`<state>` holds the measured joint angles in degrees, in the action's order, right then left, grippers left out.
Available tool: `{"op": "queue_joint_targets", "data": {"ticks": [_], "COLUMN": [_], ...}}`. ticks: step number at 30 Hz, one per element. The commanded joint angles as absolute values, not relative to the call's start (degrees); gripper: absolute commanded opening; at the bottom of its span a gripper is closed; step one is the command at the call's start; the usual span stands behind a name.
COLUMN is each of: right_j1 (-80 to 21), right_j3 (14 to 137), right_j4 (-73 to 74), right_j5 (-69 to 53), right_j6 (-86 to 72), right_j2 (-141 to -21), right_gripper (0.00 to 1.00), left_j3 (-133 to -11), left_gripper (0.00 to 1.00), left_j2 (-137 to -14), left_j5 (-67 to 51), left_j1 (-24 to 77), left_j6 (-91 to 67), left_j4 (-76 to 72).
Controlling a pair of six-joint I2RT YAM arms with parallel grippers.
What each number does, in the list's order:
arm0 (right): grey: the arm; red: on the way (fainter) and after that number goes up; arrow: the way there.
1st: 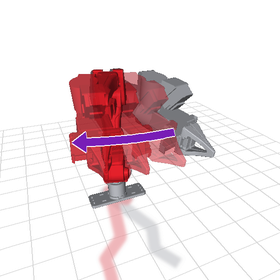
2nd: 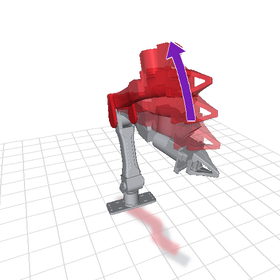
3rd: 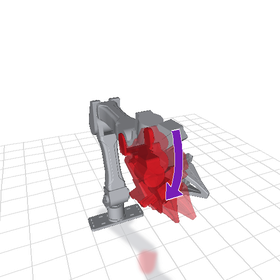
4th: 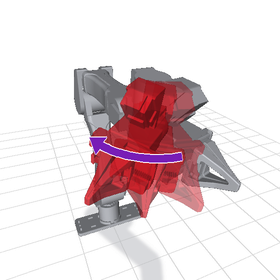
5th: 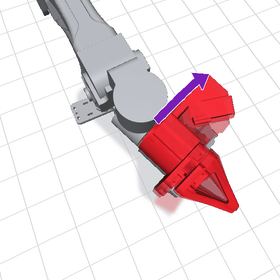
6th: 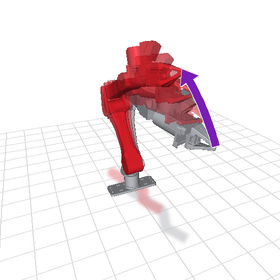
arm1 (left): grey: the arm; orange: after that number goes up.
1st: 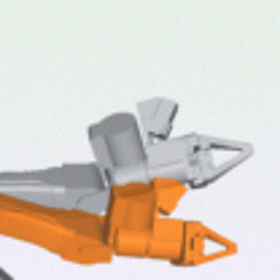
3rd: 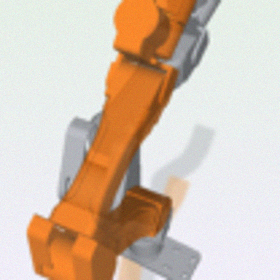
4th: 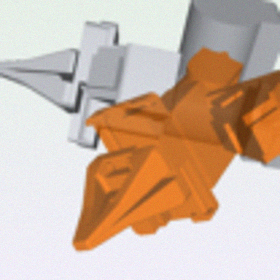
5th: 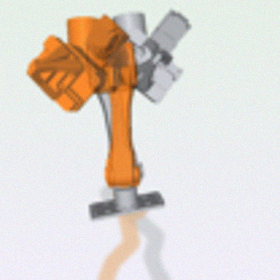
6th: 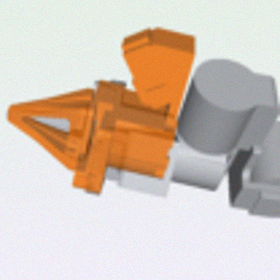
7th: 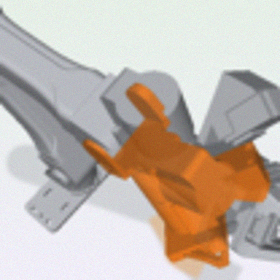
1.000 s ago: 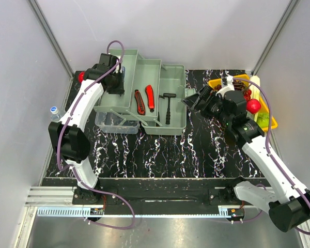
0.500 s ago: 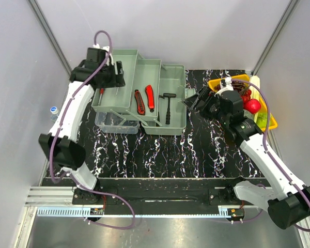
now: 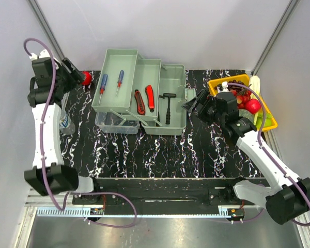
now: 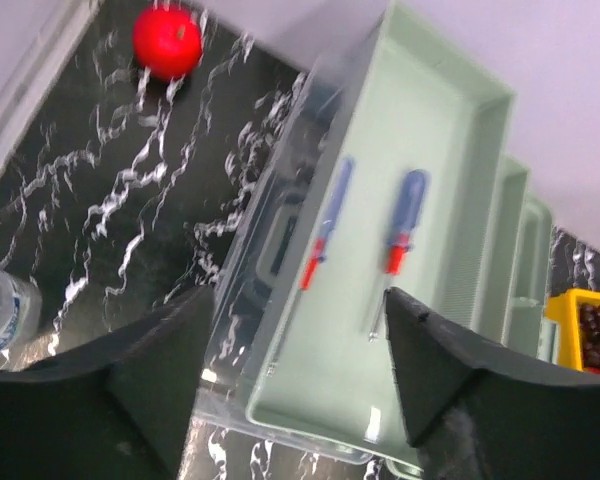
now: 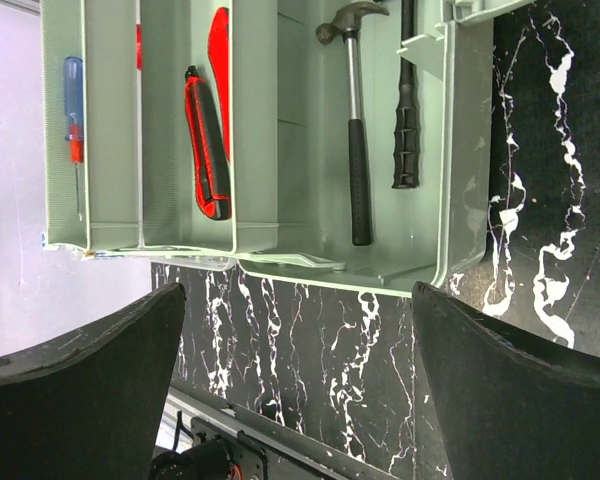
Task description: Pack the tool kit
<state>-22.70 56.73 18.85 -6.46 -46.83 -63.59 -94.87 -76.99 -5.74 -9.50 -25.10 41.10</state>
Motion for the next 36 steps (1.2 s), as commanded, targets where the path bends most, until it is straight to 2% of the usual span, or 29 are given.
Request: {"op": "queue_joint_targets", "data": {"ticks": [1, 3, 5, 13, 20, 26, 32, 33, 36], "right_j1": [-22.24, -22.15, -22.06, -21.97, -20.13, -18.81, -17.23, -16.97, -16.35], "right_j3": [56.34, 56.16, 56.08, 54.23, 53.53, 52.21, 50.63, 50.63, 50.97], "right_j4": [18.46, 18.72, 18.81, 19.07, 19.51, 18.90, 17.23, 16.97, 16.61], "right_j5": [-4.75, -4.83, -4.66, -3.43, -1.32, -2.46, -4.04, -4.48, -5.01], "right_j6": [-48.51, -48.87, -49.13, -50.62, -54.23, -54.40, -53.88, -53.79, -53.26], "right_j2": [-64.33, -64.69, -65.04, -65.48, -67.06, -68.03, -69.78, -70.39, -72.33], "right_gripper": [0.98, 0.98, 0.97, 0.97, 0.96, 0.97, 0.96, 0.96, 0.96], "left_j3": [-87.99, -87.37, -87.62, -82.01, -76.99, -77.35, -76.20, -76.03, -75.68], "left_gripper": [0.65, 0.55, 0.51, 0.50, 0.49, 0.49, 0.50, 0.49, 0.37], "left_j2": [-82.43, -84.98, -87.26, -93.59, -97.55, -102.65, -103.45, -103.71, -103.80], "left_j5": [-17.91, -18.38, -19.77, -19.42, -26.27, -31.63, -31.91, -31.03, -28.39], "left_j1": [-13.88, -14.15, -14.24, -14.24, -14.24, -14.24, -14.06, -13.98, -13.62], "left_j6": [-28.75, -27.34, -25.24, -24.17, -22.86, -20.13, -15.39, -14.77, -12.84], "left_j4": [33.68, 32.70, 32.35, 25.85, 16.36, 16.08, 15.73, 16.17, 17.49]}}
